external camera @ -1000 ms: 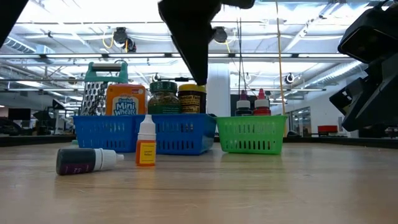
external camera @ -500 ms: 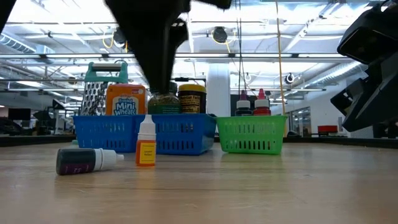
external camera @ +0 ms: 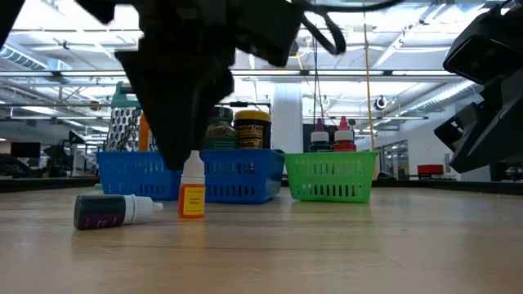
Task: Pick & Place Kitchen Items
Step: Put the yellow food color into the green bin
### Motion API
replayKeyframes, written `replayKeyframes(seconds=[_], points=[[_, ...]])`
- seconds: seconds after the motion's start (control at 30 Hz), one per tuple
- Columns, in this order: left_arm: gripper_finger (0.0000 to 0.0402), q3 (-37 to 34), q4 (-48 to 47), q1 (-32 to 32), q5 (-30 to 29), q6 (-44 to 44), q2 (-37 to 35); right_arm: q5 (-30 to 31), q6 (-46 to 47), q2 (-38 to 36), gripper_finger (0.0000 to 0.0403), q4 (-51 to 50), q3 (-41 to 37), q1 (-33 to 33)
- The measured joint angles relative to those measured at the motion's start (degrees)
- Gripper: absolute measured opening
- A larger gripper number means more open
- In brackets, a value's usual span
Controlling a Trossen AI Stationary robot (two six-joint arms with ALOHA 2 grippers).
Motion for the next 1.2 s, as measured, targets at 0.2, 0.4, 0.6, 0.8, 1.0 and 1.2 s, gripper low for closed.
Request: replayKeyframes(seconds=[0.2,0.4,0.6,0.8,1.0,1.2], points=[[0.0179,-1.62,2.15,0.43,0.99,0.48,-0.02,0.00,0.00,0.00,0.0075,0.00,0.00,-0.02],[0.0178,-3.07,3.91,0.88,2.50,0.68,0.00,0.05,-0.02,0.00,0.0075,0.00,0.00,-0.01],[0.0130,-3.14,4.97,1.25,2.58,0.90,0.00,0.11,-0.57,0.00,0.0075,0.00,0.00,-0.02],[0.0049,-3.10,5.40,1.32,2.56,1.48,0.00,0.13,-0.66,0.00,0.0075,0.00,0.00,-0.01],[0.0040,-3.09,5.38,1.81,4.28,1.50,-0.02,0.15,-0.66,0.00,0.0075,0.00,0.00,-0.01],[0.0063,-3.02,5.28,2.58,5.65,1.71,-0.02,0.17,-0.66,0.00,0.0075,0.00,0.00,-0.02]])
